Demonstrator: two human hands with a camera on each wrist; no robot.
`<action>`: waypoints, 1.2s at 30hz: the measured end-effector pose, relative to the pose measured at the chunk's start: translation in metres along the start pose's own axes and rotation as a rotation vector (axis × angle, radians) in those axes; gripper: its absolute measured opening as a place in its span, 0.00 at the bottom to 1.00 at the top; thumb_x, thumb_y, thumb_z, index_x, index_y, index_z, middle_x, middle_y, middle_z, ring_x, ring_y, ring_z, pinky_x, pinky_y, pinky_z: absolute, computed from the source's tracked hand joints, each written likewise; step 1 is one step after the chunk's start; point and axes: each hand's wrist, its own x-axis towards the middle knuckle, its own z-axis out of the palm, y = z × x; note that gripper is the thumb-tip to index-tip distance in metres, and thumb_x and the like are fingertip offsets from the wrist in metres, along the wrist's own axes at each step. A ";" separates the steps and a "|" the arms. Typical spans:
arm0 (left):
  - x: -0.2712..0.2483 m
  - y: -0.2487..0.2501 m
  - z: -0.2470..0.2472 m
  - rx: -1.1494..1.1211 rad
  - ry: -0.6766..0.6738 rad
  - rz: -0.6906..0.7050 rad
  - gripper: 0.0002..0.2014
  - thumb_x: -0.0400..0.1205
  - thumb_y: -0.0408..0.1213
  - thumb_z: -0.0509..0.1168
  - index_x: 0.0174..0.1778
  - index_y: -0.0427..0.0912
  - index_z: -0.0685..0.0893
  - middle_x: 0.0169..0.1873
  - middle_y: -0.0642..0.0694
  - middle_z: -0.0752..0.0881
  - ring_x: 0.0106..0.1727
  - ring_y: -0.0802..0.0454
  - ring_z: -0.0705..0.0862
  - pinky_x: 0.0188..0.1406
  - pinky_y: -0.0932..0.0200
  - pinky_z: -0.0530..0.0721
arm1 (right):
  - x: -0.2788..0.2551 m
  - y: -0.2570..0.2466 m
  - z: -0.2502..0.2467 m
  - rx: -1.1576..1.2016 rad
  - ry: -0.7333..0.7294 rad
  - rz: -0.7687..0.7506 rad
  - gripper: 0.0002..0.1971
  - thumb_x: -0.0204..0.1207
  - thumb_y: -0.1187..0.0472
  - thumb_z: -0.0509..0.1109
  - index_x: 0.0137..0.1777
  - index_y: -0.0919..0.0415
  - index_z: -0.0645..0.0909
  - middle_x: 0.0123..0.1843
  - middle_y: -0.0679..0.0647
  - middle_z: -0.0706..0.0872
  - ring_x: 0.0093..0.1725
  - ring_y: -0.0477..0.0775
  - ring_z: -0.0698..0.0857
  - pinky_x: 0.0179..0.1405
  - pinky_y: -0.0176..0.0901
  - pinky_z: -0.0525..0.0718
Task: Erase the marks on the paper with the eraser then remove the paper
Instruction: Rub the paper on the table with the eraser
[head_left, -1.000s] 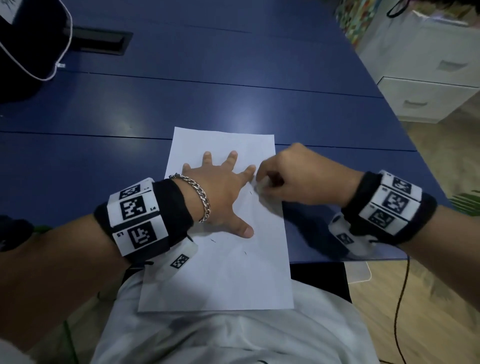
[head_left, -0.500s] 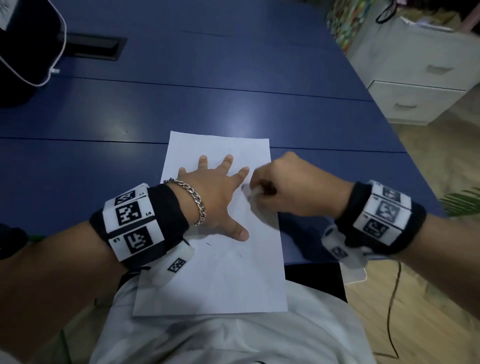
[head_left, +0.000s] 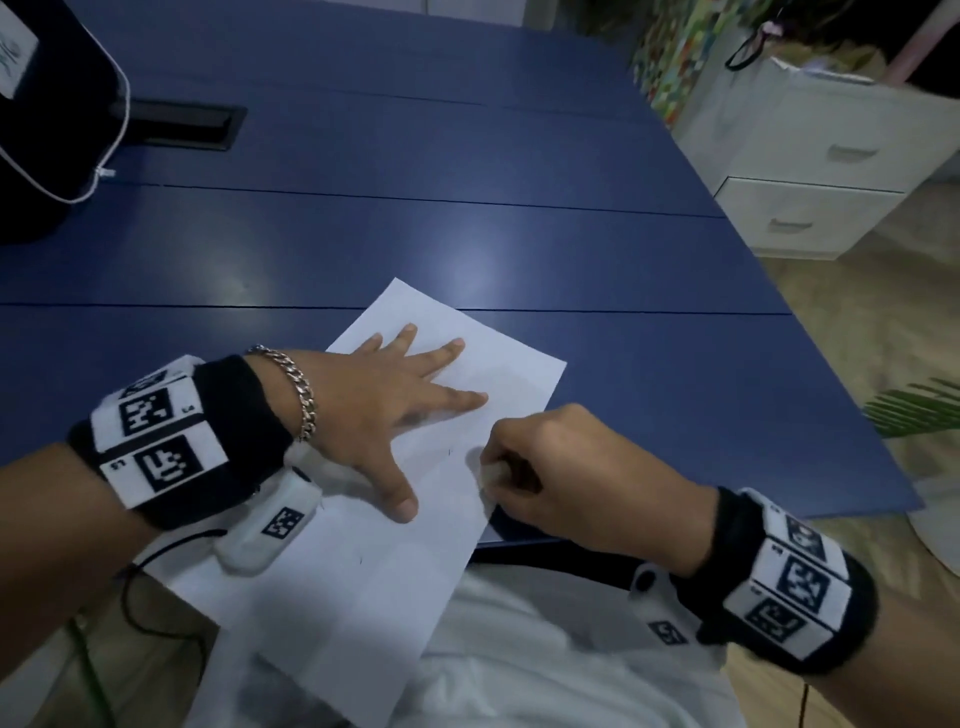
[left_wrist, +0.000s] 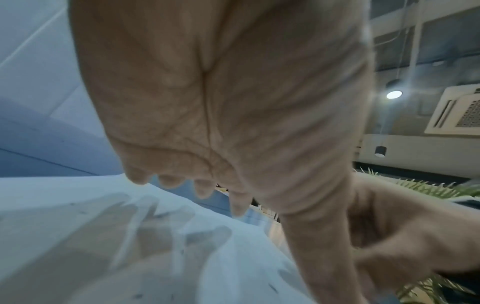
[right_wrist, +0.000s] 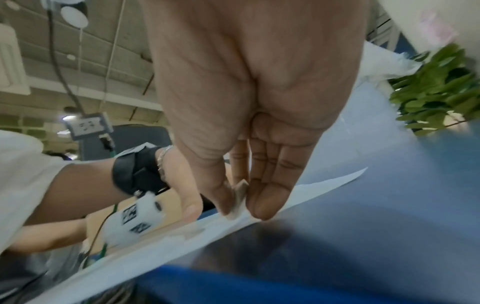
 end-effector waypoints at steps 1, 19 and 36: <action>0.000 0.001 0.000 -0.027 0.031 0.004 0.62 0.65 0.76 0.75 0.85 0.79 0.38 0.86 0.57 0.24 0.87 0.40 0.24 0.88 0.39 0.32 | -0.002 -0.001 -0.002 0.009 0.015 0.004 0.04 0.82 0.53 0.71 0.51 0.50 0.86 0.41 0.43 0.90 0.40 0.46 0.85 0.43 0.42 0.86; 0.022 0.019 0.004 0.036 0.030 -0.166 0.68 0.59 0.82 0.73 0.82 0.78 0.29 0.87 0.59 0.24 0.88 0.28 0.31 0.80 0.14 0.50 | 0.023 -0.011 -0.006 -0.083 -0.034 0.070 0.08 0.81 0.57 0.70 0.41 0.57 0.83 0.34 0.49 0.86 0.33 0.51 0.81 0.35 0.47 0.84; 0.020 0.021 0.002 0.047 0.036 -0.170 0.69 0.59 0.82 0.72 0.82 0.77 0.27 0.86 0.58 0.24 0.88 0.28 0.30 0.80 0.14 0.50 | 0.031 0.013 -0.022 -0.024 -0.011 0.183 0.11 0.81 0.53 0.73 0.38 0.55 0.81 0.31 0.46 0.83 0.31 0.47 0.79 0.32 0.41 0.80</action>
